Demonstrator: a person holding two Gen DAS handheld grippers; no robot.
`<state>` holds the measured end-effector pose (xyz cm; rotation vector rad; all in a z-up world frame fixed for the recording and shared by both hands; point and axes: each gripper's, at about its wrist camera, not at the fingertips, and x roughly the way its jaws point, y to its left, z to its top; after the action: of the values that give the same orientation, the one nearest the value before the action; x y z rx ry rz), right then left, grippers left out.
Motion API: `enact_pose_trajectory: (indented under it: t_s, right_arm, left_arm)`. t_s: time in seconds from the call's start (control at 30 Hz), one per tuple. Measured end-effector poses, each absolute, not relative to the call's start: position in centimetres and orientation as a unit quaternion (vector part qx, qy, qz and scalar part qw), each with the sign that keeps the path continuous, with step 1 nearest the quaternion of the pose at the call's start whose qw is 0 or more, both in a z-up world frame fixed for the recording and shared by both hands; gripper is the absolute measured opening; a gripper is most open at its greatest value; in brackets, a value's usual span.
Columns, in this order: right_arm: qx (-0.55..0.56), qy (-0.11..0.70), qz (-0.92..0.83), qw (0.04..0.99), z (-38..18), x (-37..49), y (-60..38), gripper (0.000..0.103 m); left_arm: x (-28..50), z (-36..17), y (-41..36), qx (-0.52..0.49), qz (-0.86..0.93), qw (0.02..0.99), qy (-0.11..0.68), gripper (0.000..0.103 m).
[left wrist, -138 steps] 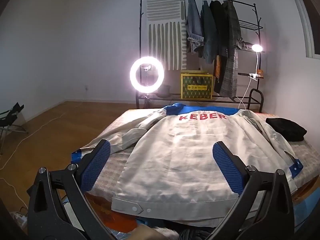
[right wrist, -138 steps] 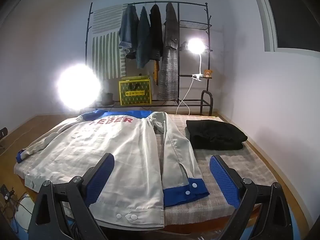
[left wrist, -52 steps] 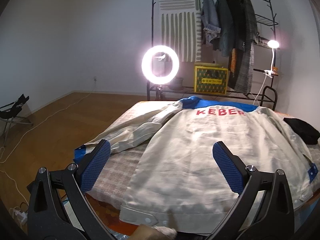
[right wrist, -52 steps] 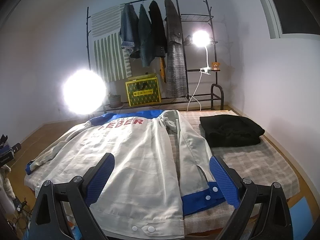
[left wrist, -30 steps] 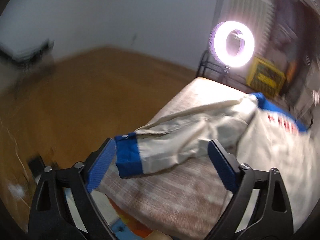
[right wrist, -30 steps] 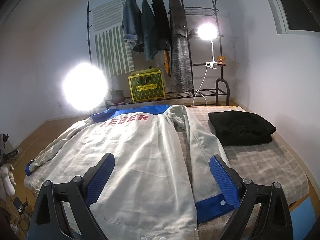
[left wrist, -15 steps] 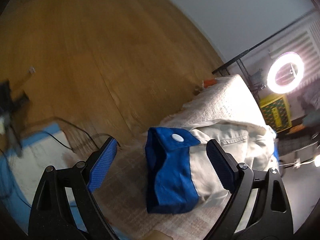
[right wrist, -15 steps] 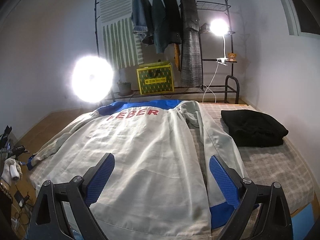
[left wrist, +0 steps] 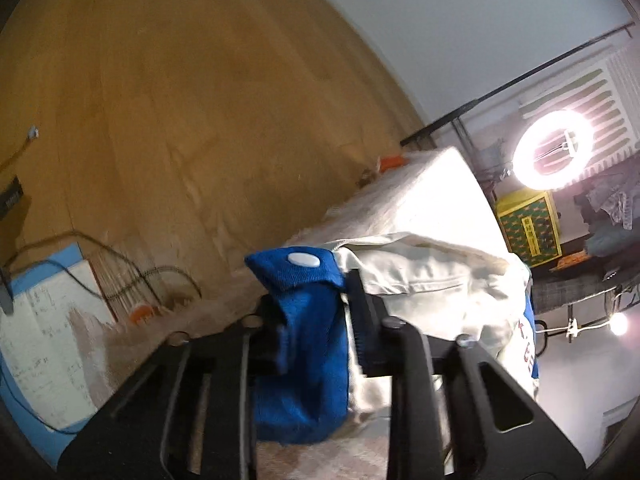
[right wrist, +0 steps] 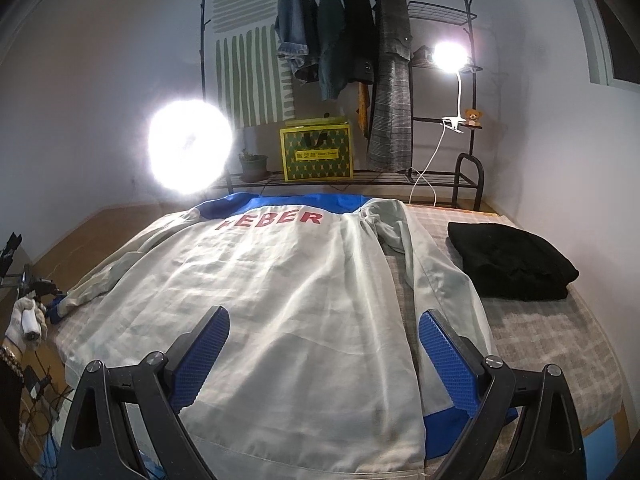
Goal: Fold large clothes
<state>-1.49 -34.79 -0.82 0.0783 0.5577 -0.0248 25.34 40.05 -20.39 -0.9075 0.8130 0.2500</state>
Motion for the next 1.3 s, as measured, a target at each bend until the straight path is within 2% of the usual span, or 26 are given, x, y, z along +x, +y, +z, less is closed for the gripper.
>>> enact_pose_trajectory:
  t_s: [0.13, 0.33, 0.4, 0.53, 0.7, 0.9, 1.07, 1.3]
  right_arm:
    - [0.037, 0.281, -0.003, 0.959, -1.2, -1.4, -34.3, 0.096]
    - [0.023, 0.289, 0.018, 0.957, -1.6, -1.2, -32.8, 0.090]
    - [0.019, 0.291, 0.027, 0.956, -1.7, -1.0, -32.2, 0.089]
    - [0.018, 0.305, 0.062, 0.950, -2.1, 0.1, -30.6, 0.078]
    - [0.036, 0.316, 0.113, 0.941, -1.5, 2.3, -29.1, 0.074]
    - [0.083, 0.334, 0.202, 0.917, -1.0, 6.9, -27.1, 0.074]
    - [0.148, 0.383, 0.267, 0.872, -1.9, 12.7, -24.7, 0.071]
    - [0.226, 0.444, 0.321, 0.805, -5.1, 23.2, -19.3, 0.070]
  left_arm:
    - [24.9, -16.3, 39.5, -0.399, 0.120, 0.845, 0.335, 0.011]
    - [23.7, -8.0, 36.8, -0.344, 0.090, 0.895, 0.269, 0.009]
    - [23.0, -5.4, 35.0, -0.317, 0.078, 0.912, 0.250, 0.009]
    - [20.9, -1.1, 30.3, -0.269, 0.027, 0.938, 0.216, 0.008]
    - [17.4, 2.0, 22.5, -0.178, -0.041, 0.963, 0.197, 0.007]
    - [12.4, 2.0, 14.3, -0.109, -0.117, 0.967, 0.200, 0.007]
    - [8.8, -1.8, 8.6, -0.056, -0.164, 0.954, 0.243, 0.007]
    - [4.5, -6.5, 6.2, 0.004, -0.185, 0.942, 0.280, 0.006]
